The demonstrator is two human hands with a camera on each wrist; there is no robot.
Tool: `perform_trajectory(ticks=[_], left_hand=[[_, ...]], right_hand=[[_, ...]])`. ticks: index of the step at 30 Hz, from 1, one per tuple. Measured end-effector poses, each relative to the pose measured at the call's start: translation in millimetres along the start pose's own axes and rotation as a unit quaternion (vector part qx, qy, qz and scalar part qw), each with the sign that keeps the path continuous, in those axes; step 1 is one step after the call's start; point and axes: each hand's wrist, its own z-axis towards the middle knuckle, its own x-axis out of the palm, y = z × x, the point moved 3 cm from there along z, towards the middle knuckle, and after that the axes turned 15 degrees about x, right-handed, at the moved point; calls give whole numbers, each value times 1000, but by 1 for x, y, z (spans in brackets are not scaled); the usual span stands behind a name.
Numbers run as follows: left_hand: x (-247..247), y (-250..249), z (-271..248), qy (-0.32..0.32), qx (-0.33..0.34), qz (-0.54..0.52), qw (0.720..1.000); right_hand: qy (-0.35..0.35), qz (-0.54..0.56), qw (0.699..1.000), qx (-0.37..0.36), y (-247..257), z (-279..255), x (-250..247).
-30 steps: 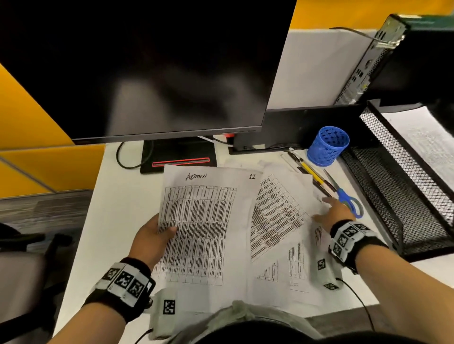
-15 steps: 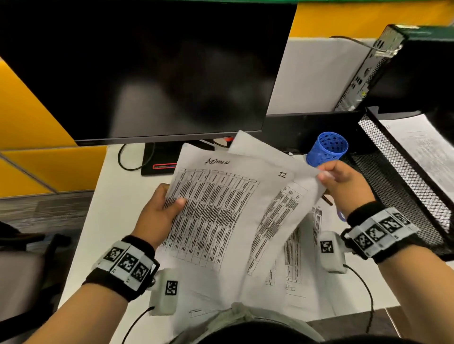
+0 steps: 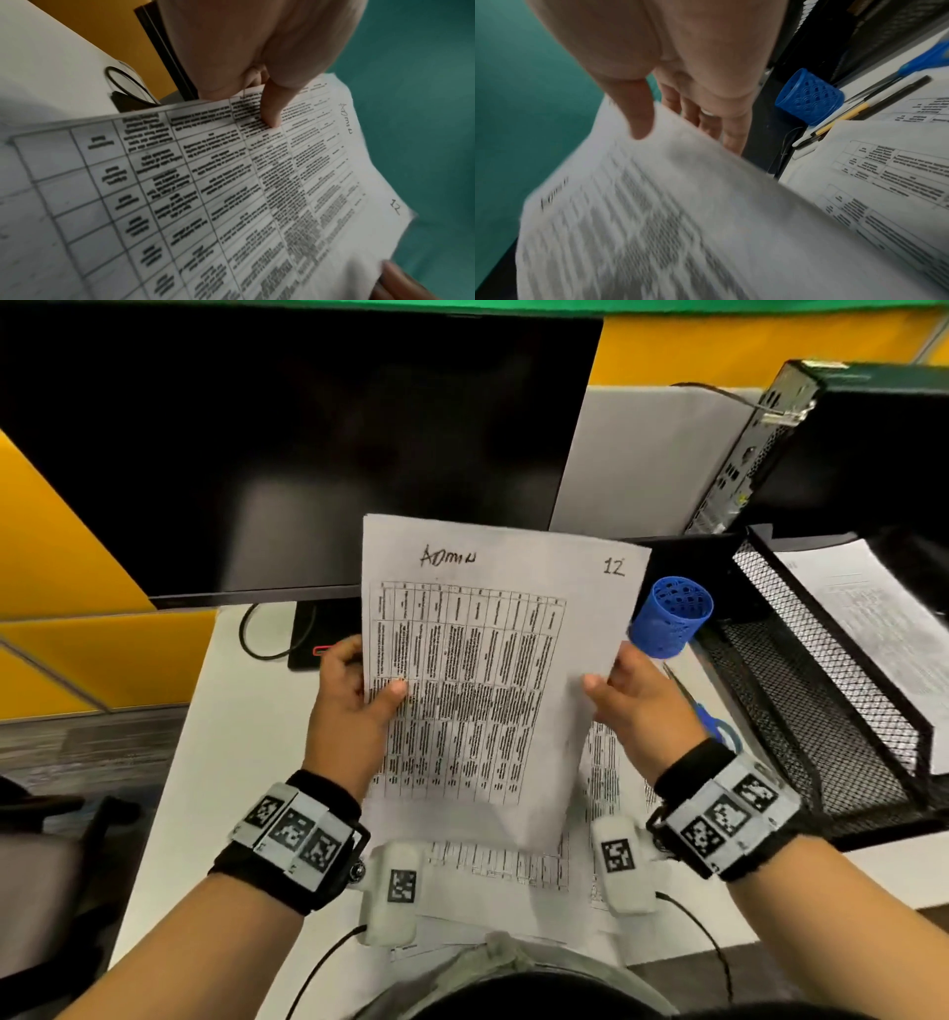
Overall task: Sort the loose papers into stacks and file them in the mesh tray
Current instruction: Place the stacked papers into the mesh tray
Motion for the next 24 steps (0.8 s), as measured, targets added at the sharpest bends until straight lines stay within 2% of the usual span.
perform_trajectory(ticks=[3, 5, 7, 9, 11, 14, 21, 24], left_hand=[[8, -13, -3, -2, 66, 24, 998], [10, -23, -9, -14, 125, 43, 991], [11, -30, -16, -9, 165, 40, 985], [13, -25, -22, 16, 151, 17, 988], [16, -10, -26, 41, 113, 23, 992], [17, 9, -28, 39, 61, 29, 997], [16, 13, -28, 10, 36, 33, 999], [20, 26, -32, 65, -12, 61, 996]], right_hand=[[-67, -64, 994, -61, 1, -6, 15], [-102, -49, 987, -110, 7, -11, 20], [-103, -28, 983, -150, 10, -17, 21], [-93, -34, 985, -145, 4, -18, 22], [-91, -82, 989, -83, -14, -11, 25], [-101, -150, 984, -2, -35, -5, 26], [-124, -117, 985, -2, -35, -12, 17], [-92, -168, 980, 48, -51, -8, 17]])
